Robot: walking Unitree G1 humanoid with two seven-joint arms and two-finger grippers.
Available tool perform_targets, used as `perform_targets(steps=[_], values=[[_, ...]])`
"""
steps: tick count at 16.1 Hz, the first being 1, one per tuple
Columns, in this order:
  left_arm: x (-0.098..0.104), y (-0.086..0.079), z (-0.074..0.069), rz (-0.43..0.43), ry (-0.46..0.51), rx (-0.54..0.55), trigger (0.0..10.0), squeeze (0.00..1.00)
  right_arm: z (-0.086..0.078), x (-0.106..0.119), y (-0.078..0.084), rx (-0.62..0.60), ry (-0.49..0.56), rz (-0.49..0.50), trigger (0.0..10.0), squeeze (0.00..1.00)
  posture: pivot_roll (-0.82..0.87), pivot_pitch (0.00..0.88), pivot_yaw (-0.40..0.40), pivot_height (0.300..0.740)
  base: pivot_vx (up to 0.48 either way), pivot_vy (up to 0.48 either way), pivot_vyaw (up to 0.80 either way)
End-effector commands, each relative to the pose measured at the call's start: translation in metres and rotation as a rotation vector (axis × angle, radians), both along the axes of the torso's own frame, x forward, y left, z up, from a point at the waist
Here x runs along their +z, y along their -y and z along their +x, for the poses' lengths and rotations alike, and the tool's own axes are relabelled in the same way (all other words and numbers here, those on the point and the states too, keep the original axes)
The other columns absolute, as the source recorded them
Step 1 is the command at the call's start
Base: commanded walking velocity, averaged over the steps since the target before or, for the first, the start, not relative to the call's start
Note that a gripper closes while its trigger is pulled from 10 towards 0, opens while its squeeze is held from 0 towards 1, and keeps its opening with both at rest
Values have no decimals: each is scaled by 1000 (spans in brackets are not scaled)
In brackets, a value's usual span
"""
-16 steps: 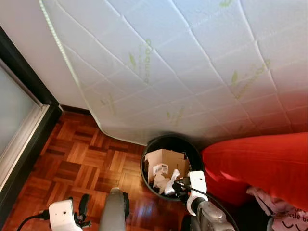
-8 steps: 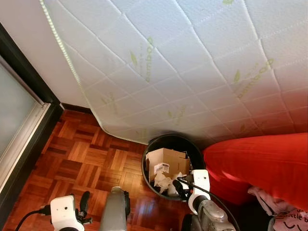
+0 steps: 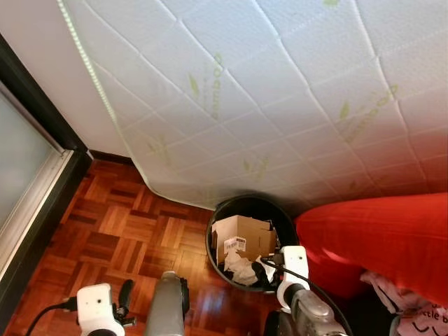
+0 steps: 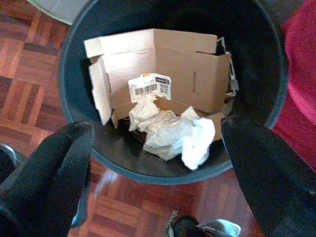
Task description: Clean up the room
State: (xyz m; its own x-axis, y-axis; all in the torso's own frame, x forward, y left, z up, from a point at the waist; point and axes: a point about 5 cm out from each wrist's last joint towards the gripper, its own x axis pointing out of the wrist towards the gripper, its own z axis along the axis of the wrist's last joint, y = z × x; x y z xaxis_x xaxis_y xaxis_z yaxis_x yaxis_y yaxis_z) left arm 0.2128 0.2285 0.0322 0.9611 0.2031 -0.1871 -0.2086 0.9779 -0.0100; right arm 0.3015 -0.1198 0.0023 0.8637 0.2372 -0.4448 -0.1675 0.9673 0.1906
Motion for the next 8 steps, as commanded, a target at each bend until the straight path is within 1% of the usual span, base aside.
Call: perform_targets(steps=[1,3,5,8], values=[[-19,-6,-14,-6,-86,34,10000,0,-15,-15,5,-17,-67,7,10000,0,277,408,-92,631,0,0,0],[-29,-13,-12,-5,-127,44,10000,0,-15,-14,11,-50,-46,43,10000,0,270,357,-86,631,0,0,0],[-39,-19,-12,0,-176,51,10000,0,-20,-19,20,-88,-60,39,10000,0,260,299,-76,656,0,0,0],[-46,-26,-5,5,-203,59,10000,0,-28,-27,33,-164,-95,44,10000,0,266,224,-67,686,0,0,0]])
